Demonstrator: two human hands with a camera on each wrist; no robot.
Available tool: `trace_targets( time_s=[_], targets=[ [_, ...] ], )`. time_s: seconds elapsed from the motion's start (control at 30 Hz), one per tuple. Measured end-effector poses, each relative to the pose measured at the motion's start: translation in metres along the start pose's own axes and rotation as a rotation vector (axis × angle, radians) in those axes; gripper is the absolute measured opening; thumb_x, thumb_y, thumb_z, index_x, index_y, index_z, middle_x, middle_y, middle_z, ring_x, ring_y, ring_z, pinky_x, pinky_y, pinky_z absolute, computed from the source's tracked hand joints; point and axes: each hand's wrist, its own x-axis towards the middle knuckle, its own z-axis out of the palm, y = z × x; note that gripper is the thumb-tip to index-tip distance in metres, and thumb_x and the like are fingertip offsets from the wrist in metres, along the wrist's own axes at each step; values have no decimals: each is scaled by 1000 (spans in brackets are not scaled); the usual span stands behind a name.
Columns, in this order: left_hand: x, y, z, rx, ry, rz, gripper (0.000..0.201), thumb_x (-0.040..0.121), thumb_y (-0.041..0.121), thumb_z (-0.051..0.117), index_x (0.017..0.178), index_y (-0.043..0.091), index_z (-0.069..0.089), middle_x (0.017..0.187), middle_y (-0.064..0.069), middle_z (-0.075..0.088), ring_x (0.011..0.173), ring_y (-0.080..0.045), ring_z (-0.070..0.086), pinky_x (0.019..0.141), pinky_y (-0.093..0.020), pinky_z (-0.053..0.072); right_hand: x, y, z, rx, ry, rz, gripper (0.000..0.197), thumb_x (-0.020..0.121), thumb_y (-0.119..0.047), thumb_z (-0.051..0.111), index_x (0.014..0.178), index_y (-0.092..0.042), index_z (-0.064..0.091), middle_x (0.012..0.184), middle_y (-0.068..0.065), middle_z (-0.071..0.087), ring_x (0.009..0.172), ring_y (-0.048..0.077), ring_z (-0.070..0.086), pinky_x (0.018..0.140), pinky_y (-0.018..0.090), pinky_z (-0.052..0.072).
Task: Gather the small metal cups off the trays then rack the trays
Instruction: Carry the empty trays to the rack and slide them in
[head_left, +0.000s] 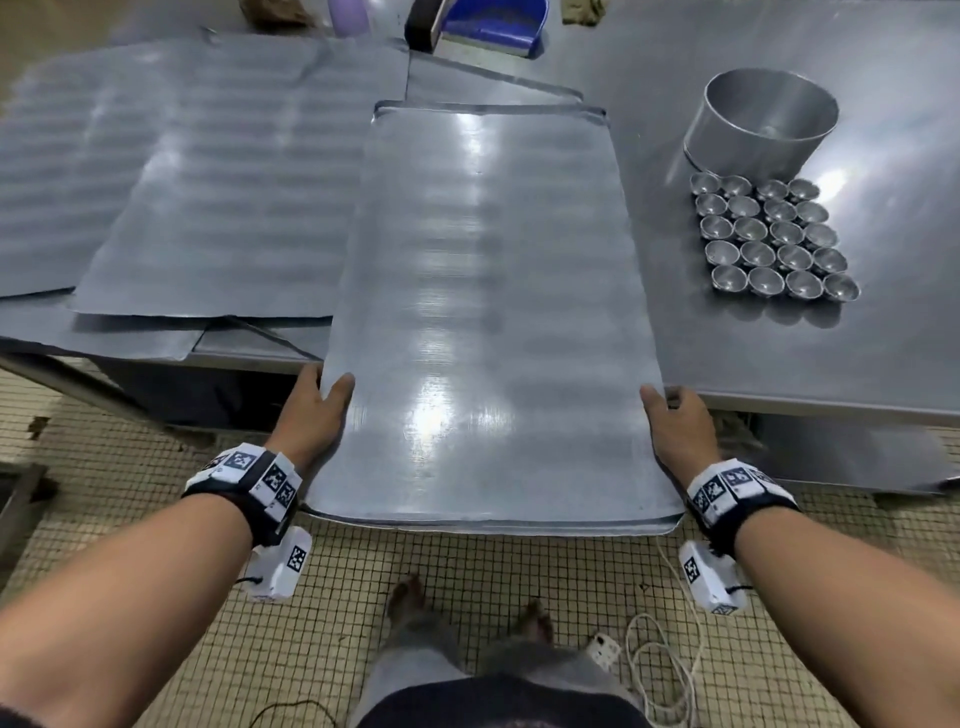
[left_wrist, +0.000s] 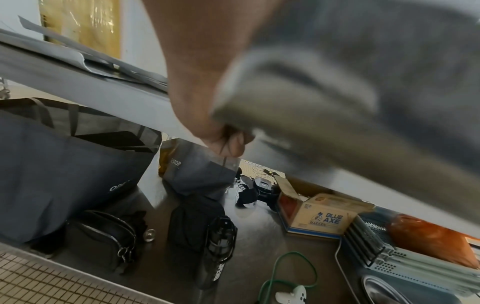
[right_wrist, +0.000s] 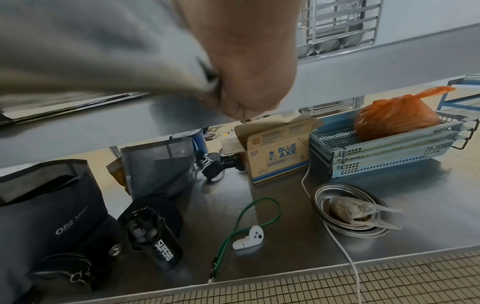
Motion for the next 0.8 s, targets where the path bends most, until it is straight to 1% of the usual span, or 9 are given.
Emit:
trace_targets(
  time_s=[0.1, 0.2, 0.3, 0.4, 0.5, 0.6, 0.67, 0.73, 0.8],
  targets=[
    [-4, 1, 1, -9, 17, -3, 39, 95, 43, 59, 123, 17, 53, 109, 4, 66, 97, -12, 64, 79, -31, 47, -5, 0, -3, -4, 11, -40, 39, 96, -42, 59, 115, -8, 60, 104, 3, 61, 96, 22, 58, 83, 30, 40],
    [-12, 5, 1, 20, 46, -9, 35, 96, 44, 58, 116, 15, 54, 102, 3, 65, 90, -12, 62, 71, -30, 46, -11, 0, -7, 12, 16, -63, 35, 97, -37, 60, 114, -7, 61, 101, 1, 61, 93, 20, 58, 81, 27, 39],
    [-22, 8, 3, 32, 91, 9, 29, 100, 39, 53, 111, 12, 55, 96, 1, 62, 85, -16, 59, 72, -33, 42, -17, 0, -14, 42, 15, -86, 34, 97, -37, 61, 112, -7, 64, 100, 1, 65, 92, 18, 61, 79, 26, 40],
    [-30, 11, 3, 36, 122, 37, 27, 101, 33, 52, 105, 7, 57, 92, -5, 61, 83, -22, 57, 66, -34, 40, -20, -1, -23, 74, 16, -101, 32, 96, -36, 61, 111, -8, 64, 100, 2, 67, 90, 18, 62, 78, 26, 40],
    [-39, 11, -1, 34, 142, 56, 27, 101, 32, 52, 105, 6, 58, 91, -3, 62, 81, -20, 58, 71, -33, 39, -23, 0, -31, 93, 9, -136, 31, 95, -39, 62, 103, -9, 67, 94, 1, 70, 85, 18, 64, 76, 28, 43],
    [-49, 9, -6, 4, 160, 74, 29, 100, 33, 53, 105, 6, 59, 93, -6, 65, 84, -23, 61, 67, -33, 44, -21, -3, -37, 101, 15, -174, 27, 93, -41, 63, 89, -15, 66, 81, -1, 68, 75, 17, 63, 73, 33, 48],
    [-59, 13, -13, -22, 194, 84, 27, 101, 32, 53, 105, 6, 59, 91, -3, 64, 83, -21, 60, 64, -27, 44, -22, -16, -39, 97, 5, -195, 30, 93, -43, 62, 93, -14, 66, 85, 2, 70, 81, 21, 65, 76, 36, 50],
    [-65, 18, -23, -49, 236, 89, 26, 101, 31, 54, 106, 6, 59, 89, 0, 63, 79, -14, 59, 62, -24, 42, -23, -37, -41, 82, -8, -231, 30, 95, -39, 62, 96, -9, 65, 86, 4, 68, 81, 22, 62, 73, 31, 42],
    [-72, 25, -40, -90, 286, 96, 29, 100, 34, 55, 107, 6, 59, 91, -2, 65, 78, -13, 59, 64, -28, 44, -25, -66, -41, 67, -14, -296, 26, 96, -36, 61, 93, -10, 64, 82, 5, 64, 77, 22, 57, 67, 25, 34]
  ],
)
